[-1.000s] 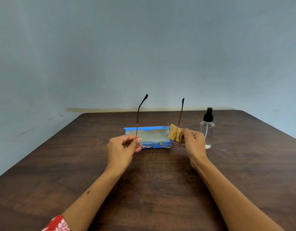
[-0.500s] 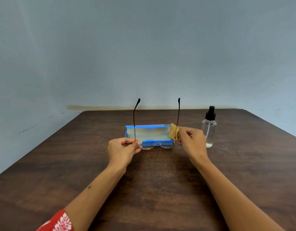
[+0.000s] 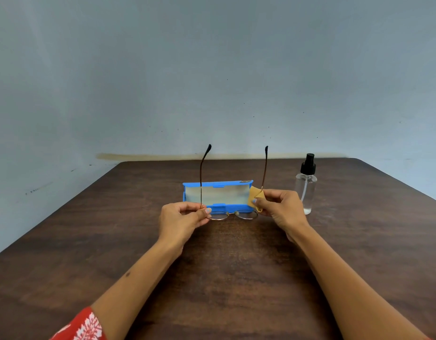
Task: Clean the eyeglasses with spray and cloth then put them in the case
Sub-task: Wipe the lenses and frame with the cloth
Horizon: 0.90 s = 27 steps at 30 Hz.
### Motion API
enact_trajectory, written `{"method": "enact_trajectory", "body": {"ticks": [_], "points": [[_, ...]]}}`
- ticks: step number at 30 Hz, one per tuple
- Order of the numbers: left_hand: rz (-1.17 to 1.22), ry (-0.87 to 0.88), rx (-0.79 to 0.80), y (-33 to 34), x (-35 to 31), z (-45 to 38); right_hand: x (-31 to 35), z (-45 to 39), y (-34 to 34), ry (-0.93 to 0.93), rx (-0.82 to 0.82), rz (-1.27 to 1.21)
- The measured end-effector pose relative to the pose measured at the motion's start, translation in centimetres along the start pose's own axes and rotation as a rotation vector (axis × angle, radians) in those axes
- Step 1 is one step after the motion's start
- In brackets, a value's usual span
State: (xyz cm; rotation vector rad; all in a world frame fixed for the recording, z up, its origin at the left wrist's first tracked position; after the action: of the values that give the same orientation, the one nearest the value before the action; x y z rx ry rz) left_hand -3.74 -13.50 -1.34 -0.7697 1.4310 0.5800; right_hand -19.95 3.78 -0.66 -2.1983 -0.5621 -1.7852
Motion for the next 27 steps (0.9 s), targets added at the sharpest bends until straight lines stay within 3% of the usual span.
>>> {"method": "enact_trajectory", "body": {"ticks": [6, 13, 21, 27], "points": [[-0.175, 0.074, 0.003, -0.1, 0.0, -0.1, 0.5, 0.2, -0.2, -0.037, -0.027, 0.085], [-0.193, 0.104, 0.047, 0.7, 0.0, 0.2, 4.2, 1.1, -1.9, -0.286, -0.303, -0.035], [-0.077, 0.059, 0.030, 0.7, 0.5, 0.1, 3.2, 1.7, -0.3, -0.246, -0.208, 0.235], [-0.104, 0.082, 0.063, 1.2, 0.5, 0.1, 5.6, 2.2, -1.9, -0.379, -0.389, 0.055]]}}
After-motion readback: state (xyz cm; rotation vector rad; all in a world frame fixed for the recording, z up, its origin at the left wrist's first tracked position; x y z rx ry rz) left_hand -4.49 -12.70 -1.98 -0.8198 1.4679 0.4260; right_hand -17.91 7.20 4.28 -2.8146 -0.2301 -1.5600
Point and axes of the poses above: each hand's wrist, its own z-axis away from the middle knuckle, its own y-axis out of the palm, x = y × z, the point moved 7 cm from there along -z, towards the middle knuckle, and after that the axes turned 10 degrees about -z, right-handed, at the moved point
